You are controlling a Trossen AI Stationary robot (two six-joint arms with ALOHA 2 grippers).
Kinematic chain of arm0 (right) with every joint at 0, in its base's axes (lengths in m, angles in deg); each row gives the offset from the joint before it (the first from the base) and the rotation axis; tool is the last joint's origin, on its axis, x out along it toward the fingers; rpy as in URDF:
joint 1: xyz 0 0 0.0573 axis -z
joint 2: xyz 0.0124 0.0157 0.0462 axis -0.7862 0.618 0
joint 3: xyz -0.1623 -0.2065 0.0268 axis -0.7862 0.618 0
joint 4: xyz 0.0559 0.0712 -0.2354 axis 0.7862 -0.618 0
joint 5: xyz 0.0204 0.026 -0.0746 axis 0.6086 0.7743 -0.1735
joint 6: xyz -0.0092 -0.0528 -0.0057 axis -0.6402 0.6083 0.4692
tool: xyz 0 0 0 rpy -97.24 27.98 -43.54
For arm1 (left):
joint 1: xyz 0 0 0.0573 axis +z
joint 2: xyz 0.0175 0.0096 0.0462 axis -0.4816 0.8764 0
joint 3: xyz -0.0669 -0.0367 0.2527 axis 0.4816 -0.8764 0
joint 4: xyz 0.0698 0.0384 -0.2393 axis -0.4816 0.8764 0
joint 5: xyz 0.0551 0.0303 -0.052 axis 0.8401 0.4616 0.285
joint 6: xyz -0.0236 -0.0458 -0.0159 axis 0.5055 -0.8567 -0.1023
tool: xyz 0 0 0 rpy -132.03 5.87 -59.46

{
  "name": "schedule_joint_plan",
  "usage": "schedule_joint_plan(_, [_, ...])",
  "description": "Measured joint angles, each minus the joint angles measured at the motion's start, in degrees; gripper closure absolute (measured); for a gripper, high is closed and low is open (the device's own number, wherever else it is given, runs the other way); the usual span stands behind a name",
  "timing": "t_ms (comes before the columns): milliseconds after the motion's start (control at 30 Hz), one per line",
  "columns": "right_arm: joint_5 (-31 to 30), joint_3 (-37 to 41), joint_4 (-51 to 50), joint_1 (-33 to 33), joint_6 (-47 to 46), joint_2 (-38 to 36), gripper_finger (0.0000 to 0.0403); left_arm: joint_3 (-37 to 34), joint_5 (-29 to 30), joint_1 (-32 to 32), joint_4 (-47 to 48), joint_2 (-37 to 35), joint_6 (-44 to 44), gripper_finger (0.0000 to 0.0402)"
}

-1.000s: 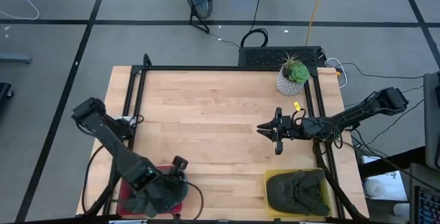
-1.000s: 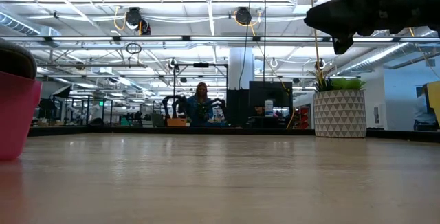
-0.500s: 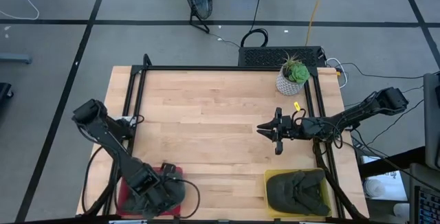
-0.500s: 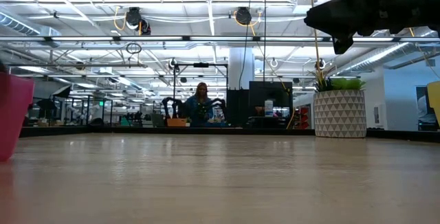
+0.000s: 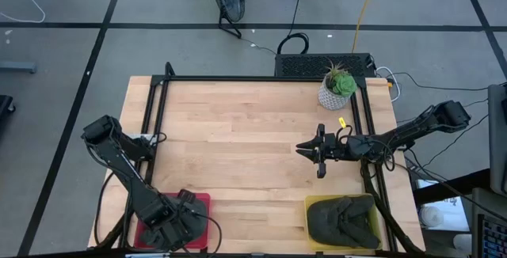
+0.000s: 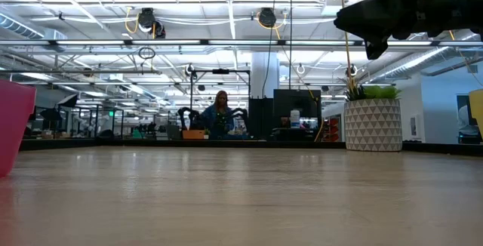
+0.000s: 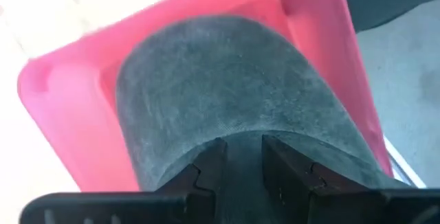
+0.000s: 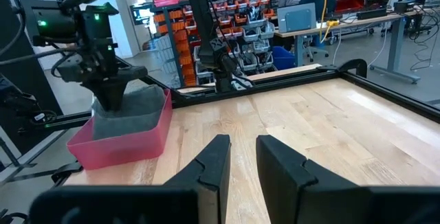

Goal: Pick & Place hat
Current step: Put the grey cap into the pink bin

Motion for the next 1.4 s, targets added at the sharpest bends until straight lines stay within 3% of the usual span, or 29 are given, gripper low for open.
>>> schedule_joint_plan(267, [0.1,0.0,-0.6,0.0,-0.4,0.0,0.0344,0.0,2.7,1.2,-6.2,0.0,2.1,0.0309])
schedule_joint_plan(433, [0.1,0.0,-0.9,0.0,-1.0,0.0,0.0344,0.0,1.8,2.6,-3.8,-1.3,4.1,0.0309])
schedule_joint_plan(700, [0.2,0.0,-0.9,0.0,-1.4,0.0,0.0344,8.2,3.9,4.4,15.4,-5.5,1.2,0.0309])
schedule_joint_plan(833, [0.5,0.0,-1.5,0.0,-1.9,0.0,0.0344,7.9,0.2,2.9,19.5,-6.5,-4.7,0.0309])
schedule_joint_plan(967, [1.7,0.0,-1.7,0.0,-1.9,0.0,0.0344,5.5,-4.2,0.9,15.4,-6.3,-6.7,0.0309])
schedule_joint_plan(1400, [1.6,0.0,-1.7,0.0,-2.1,0.0,0.0344,-8.7,-6.8,-0.4,-9.5,-6.0,-9.7,0.0309])
